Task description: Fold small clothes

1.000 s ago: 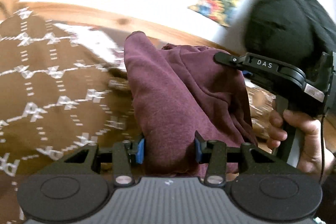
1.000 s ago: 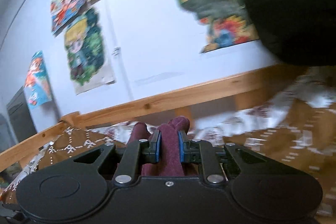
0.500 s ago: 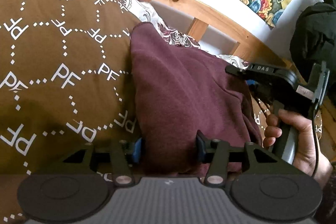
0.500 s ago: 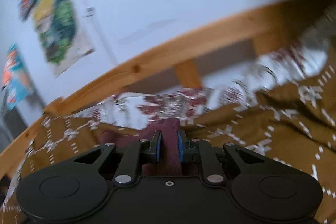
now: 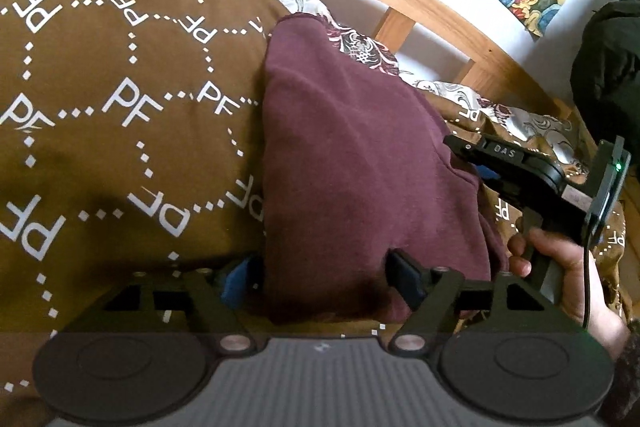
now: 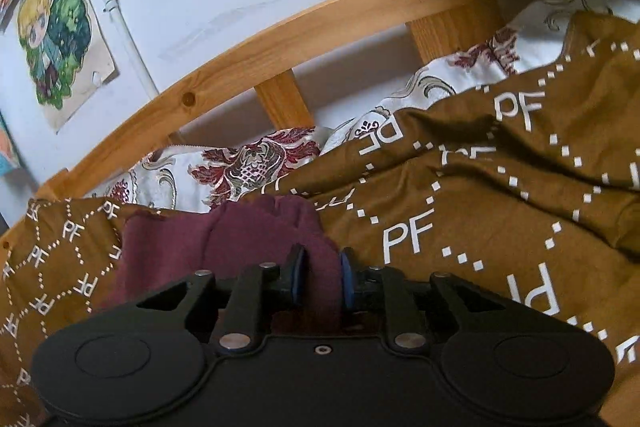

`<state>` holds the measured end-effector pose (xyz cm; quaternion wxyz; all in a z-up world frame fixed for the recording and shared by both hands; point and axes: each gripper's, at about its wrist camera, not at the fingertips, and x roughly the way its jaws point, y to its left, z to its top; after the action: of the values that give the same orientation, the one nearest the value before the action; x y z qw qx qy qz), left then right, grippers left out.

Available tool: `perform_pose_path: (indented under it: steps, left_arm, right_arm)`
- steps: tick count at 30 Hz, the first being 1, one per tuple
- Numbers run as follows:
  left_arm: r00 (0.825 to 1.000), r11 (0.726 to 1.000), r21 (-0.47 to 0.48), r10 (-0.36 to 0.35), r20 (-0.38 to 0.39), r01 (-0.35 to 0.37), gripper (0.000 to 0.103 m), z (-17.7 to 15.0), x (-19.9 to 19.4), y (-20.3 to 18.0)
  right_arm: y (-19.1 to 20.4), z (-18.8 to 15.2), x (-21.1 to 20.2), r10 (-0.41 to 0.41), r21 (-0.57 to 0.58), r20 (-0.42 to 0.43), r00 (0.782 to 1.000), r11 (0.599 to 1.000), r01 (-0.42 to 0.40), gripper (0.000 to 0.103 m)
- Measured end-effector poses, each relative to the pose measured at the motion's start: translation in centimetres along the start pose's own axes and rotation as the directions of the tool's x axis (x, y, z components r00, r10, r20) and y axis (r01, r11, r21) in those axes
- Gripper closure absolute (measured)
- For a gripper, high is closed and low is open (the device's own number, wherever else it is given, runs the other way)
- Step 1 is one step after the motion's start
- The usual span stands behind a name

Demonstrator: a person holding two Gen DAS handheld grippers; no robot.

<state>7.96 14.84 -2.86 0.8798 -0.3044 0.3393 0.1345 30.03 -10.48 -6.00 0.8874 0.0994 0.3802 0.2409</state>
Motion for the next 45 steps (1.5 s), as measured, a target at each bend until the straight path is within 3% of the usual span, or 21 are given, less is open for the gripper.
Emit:
perform_pose_path:
  steps: [3, 6, 9, 11, 16, 20, 27, 35, 45]
  left_arm:
    - [1.0, 1.0, -0.011, 0.011, -0.004, -0.011, 0.015, 0.0, -0.1, 0.0]
    - [0.999, 0.999, -0.012, 0.035, -0.002, -0.035, 0.011, -0.2, -0.2, 0.0]
    - [0.998, 0.998, -0.02, 0.057, 0.007, -0.057, 0.006, 0.0, -0.4, -0.2]
    - [0.997, 0.997, -0.026, 0.071, 0.02, -0.07, 0.002, 0.0, -0.6, -0.4]
    - [0.99, 0.991, -0.028, 0.131, 0.051, -0.129, 0.001, 0.1, -0.9, -0.9]
    - [0.984, 0.987, -0.01, 0.163, 0.069, -0.163, 0.001, 0.2, -1.5, -1.5]
    - [0.977, 0.982, 0.014, 0.184, 0.108, -0.187, 0.001, 0.0, -3.7, -2.8]
    - [0.969, 0.975, 0.089, 0.187, 0.16, -0.203, 0.001, 0.0, -7.0, -5.0]
    - [0.955, 0.957, 0.168, 0.196, 0.222, -0.235, 0.001, -2.2, -12.0, -6.5]
  right_arm:
    - [0.4, -0.3, -0.4, -0.037, -0.055, 0.017, 0.999, 0.998, 0.038, 0.066]
    - [0.7, -1.0, -1.0, -0.08, -0.113, 0.027, 0.996, 0.99, 0.082, 0.047]
    - [0.4, -1.7, -2.0, -0.109, -0.128, 0.041, 0.993, 0.985, 0.113, 0.034]
    - [0.2, -2.0, -2.9, -0.135, -0.14, 0.049, 0.99, 0.98, 0.141, 0.021]
    - [-0.7, -2.7, -5.6, -0.181, -0.128, 0.065, 0.981, 0.974, 0.188, 0.002]
    - [-0.8, -3.7, -7.4, -0.216, -0.121, 0.079, 0.973, 0.967, 0.225, 0.001]
    - [0.1, -5.0, -11.4, -0.19, -0.158, 0.134, 0.972, 0.965, 0.211, 0.001]
    - [2.1, -5.3, -17.1, -0.103, -0.222, 0.243, 0.965, 0.962, 0.158, 0.001]
    - [3.8, -4.7, -23.9, 0.039, -0.247, 0.261, 0.965, 0.969, 0.028, 0.001]
